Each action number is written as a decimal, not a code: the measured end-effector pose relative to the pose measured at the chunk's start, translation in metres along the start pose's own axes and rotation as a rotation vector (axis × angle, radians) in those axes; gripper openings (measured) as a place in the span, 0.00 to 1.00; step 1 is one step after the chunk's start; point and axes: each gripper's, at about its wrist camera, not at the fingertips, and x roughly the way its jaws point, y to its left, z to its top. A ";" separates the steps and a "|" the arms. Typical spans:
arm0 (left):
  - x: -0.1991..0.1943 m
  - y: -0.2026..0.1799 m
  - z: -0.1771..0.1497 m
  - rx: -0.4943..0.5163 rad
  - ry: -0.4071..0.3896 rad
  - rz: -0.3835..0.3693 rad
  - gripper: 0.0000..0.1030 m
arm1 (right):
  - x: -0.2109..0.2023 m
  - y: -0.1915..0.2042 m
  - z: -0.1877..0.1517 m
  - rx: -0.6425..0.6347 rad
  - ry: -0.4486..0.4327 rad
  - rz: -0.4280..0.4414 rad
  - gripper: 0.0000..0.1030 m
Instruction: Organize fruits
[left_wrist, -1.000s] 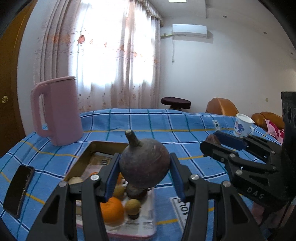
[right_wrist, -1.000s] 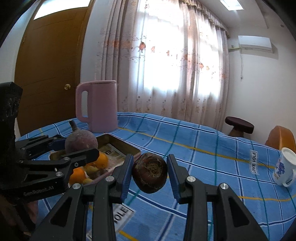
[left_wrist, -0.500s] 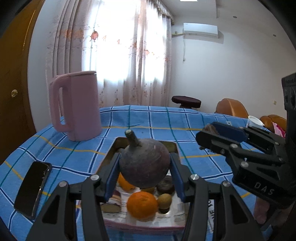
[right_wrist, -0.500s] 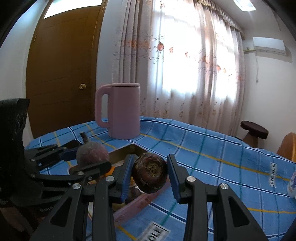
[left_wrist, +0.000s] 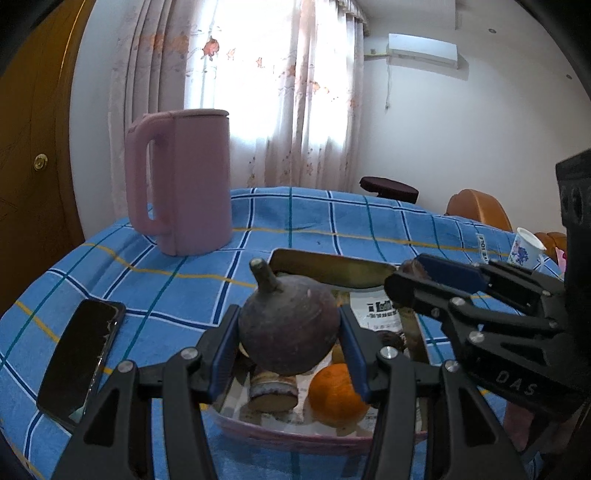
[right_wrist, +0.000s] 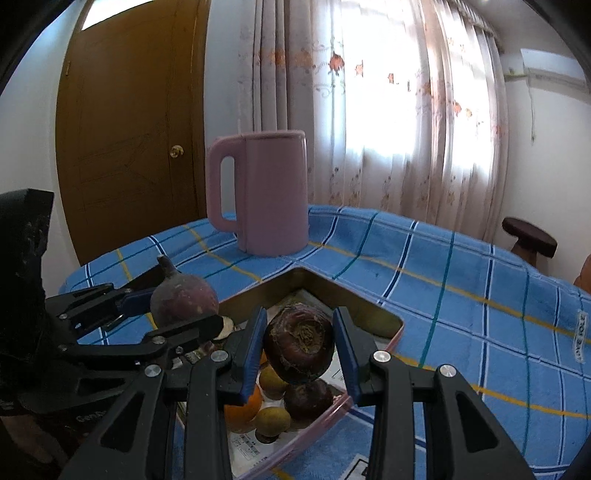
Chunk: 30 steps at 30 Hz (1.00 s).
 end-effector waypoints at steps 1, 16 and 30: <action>0.001 0.001 -0.001 0.001 0.005 0.001 0.52 | 0.001 0.000 -0.002 -0.001 0.007 0.000 0.38; 0.008 0.001 -0.005 0.018 0.048 -0.002 0.55 | 0.031 -0.005 -0.019 0.048 0.179 0.078 0.39; -0.038 -0.003 0.010 0.001 -0.096 0.004 0.90 | -0.017 -0.016 -0.013 0.108 0.088 0.052 0.66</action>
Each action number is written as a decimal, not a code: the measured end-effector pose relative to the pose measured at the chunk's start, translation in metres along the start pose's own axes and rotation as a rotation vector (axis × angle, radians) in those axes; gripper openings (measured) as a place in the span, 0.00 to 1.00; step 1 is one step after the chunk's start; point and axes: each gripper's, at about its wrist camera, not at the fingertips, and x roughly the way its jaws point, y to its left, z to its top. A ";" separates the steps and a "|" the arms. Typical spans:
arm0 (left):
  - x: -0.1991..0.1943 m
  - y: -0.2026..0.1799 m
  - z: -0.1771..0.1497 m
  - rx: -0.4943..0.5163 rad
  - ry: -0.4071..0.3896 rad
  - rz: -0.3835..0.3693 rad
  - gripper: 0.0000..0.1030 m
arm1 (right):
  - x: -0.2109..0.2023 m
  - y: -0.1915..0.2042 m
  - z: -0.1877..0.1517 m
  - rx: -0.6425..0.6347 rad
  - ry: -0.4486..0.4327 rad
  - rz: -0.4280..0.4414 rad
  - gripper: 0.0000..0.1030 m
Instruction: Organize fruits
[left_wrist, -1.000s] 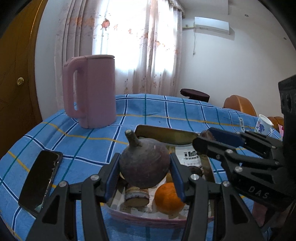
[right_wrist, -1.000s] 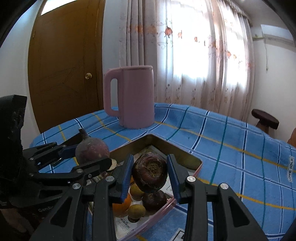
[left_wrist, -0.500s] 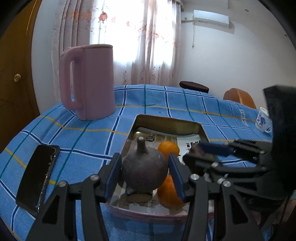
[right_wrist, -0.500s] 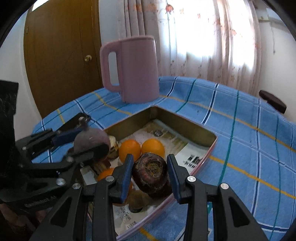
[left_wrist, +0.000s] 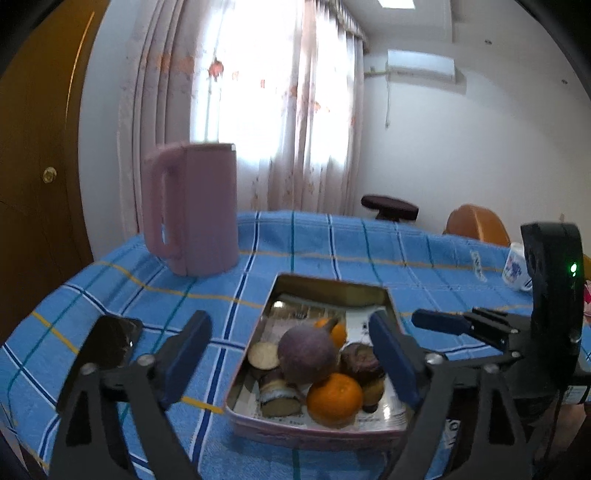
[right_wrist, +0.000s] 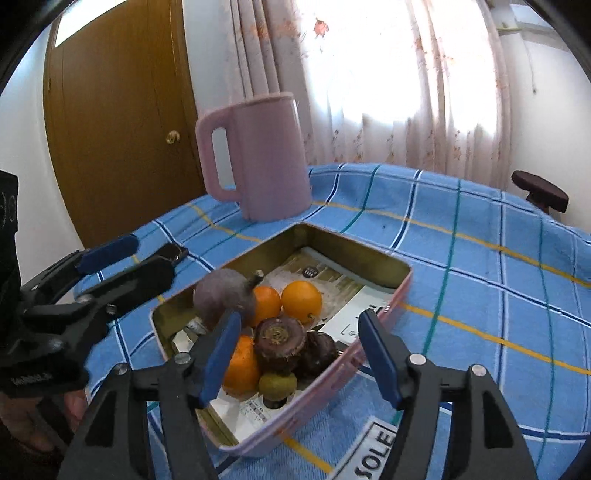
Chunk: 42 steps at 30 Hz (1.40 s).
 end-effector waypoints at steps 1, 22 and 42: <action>-0.005 -0.001 0.002 0.002 -0.016 -0.004 0.91 | -0.006 -0.001 0.000 0.000 -0.008 -0.015 0.66; -0.034 -0.025 0.007 0.019 -0.070 -0.047 0.99 | -0.093 -0.003 -0.009 -0.022 -0.178 -0.261 0.67; -0.039 -0.050 0.002 0.062 -0.065 -0.082 1.00 | -0.114 -0.003 -0.018 -0.005 -0.222 -0.311 0.69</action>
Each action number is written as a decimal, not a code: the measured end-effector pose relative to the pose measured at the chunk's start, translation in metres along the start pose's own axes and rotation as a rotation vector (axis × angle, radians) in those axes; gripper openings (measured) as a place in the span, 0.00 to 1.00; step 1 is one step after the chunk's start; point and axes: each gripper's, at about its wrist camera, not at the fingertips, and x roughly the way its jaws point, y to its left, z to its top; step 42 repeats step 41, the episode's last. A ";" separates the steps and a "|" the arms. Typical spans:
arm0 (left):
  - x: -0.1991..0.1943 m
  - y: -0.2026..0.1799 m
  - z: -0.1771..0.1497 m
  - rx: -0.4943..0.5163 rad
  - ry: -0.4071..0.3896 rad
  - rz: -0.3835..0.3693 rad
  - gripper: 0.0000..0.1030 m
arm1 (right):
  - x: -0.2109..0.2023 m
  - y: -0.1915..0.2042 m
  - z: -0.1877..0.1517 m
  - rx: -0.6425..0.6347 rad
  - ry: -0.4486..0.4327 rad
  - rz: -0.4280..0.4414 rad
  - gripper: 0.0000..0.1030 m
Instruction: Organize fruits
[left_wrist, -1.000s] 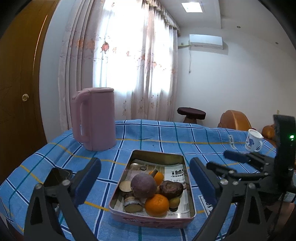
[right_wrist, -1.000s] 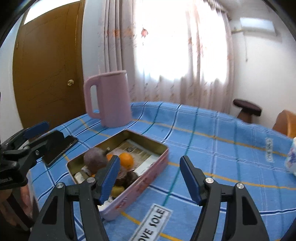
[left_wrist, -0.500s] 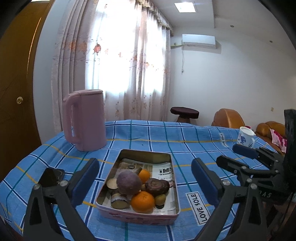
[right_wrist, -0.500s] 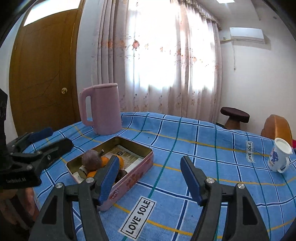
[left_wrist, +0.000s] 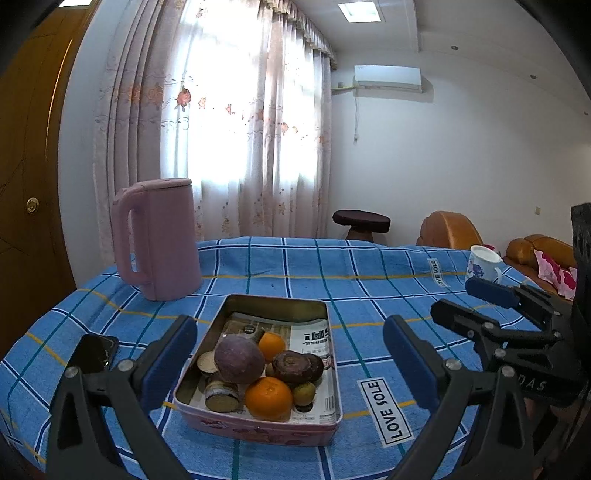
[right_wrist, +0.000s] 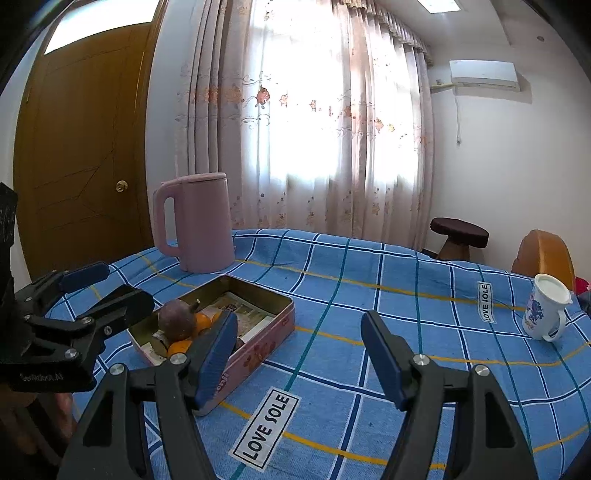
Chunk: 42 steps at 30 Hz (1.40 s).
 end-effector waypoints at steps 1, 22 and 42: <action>0.000 0.000 0.000 0.001 -0.001 -0.001 1.00 | -0.001 0.001 0.000 -0.002 -0.001 -0.001 0.69; -0.001 -0.003 0.001 -0.003 0.000 -0.012 1.00 | -0.012 -0.012 0.000 0.023 -0.038 -0.035 0.69; 0.007 -0.012 -0.001 0.009 0.022 0.017 1.00 | -0.010 -0.024 -0.007 0.037 -0.029 -0.057 0.70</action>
